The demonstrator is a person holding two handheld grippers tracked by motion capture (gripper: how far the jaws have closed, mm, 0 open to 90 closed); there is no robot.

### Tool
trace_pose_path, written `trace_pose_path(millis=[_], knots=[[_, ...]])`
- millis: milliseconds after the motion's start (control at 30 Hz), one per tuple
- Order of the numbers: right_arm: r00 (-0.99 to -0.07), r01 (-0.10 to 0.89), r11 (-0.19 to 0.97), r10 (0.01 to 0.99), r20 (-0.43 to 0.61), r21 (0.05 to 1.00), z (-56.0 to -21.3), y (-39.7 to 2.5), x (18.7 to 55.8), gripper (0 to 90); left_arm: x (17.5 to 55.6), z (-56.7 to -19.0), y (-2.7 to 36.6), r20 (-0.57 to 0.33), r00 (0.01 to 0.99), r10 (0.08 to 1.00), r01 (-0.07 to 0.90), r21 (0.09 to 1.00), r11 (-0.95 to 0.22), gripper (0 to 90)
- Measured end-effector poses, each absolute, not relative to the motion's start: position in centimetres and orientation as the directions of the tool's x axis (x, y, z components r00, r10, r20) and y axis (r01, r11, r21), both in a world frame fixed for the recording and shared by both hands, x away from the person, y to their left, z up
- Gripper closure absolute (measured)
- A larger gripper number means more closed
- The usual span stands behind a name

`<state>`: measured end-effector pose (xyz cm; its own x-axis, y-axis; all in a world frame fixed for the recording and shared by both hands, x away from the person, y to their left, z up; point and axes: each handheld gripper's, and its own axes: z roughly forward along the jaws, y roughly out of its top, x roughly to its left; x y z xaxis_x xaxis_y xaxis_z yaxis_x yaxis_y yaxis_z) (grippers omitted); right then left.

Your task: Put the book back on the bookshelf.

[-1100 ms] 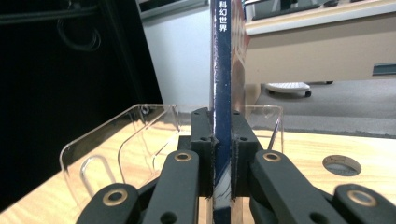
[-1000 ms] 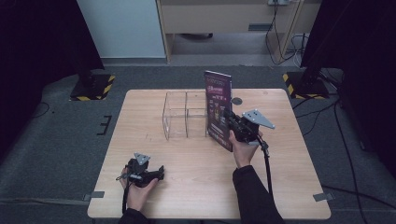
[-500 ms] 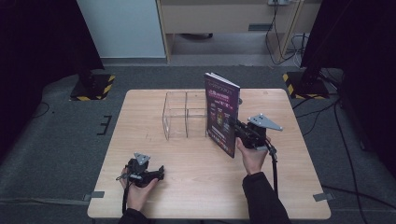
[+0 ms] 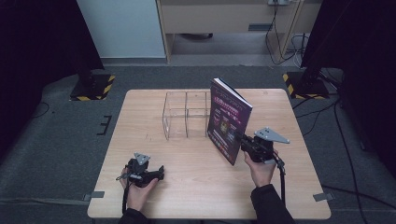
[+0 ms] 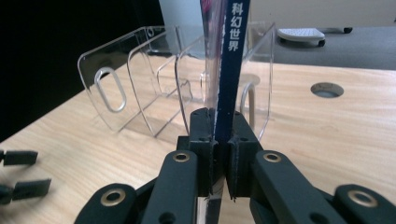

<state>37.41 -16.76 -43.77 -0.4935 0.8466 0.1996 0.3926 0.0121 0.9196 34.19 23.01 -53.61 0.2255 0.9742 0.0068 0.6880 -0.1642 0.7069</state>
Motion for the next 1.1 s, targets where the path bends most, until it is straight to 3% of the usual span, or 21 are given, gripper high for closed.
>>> trace_pose_path(millis=[567, 1100], knots=[[-0.504, 0.417, 0.034, 0.840, 0.201, 0.908, -45.3, -17.3, 35.9, 82.8, 34.2, -53.6, 23.0, 0.008, 0.222, 0.975, 0.689, 0.706, -0.163, 3.3], [-0.488, 0.346, -0.005, 0.853, 0.185, 0.938, -42.2, -18.1, 36.3, 77.2, 34.2, -53.6, 23.0, 0.009, 0.223, 0.975, 0.689, 0.706, -0.164, 3.3]])
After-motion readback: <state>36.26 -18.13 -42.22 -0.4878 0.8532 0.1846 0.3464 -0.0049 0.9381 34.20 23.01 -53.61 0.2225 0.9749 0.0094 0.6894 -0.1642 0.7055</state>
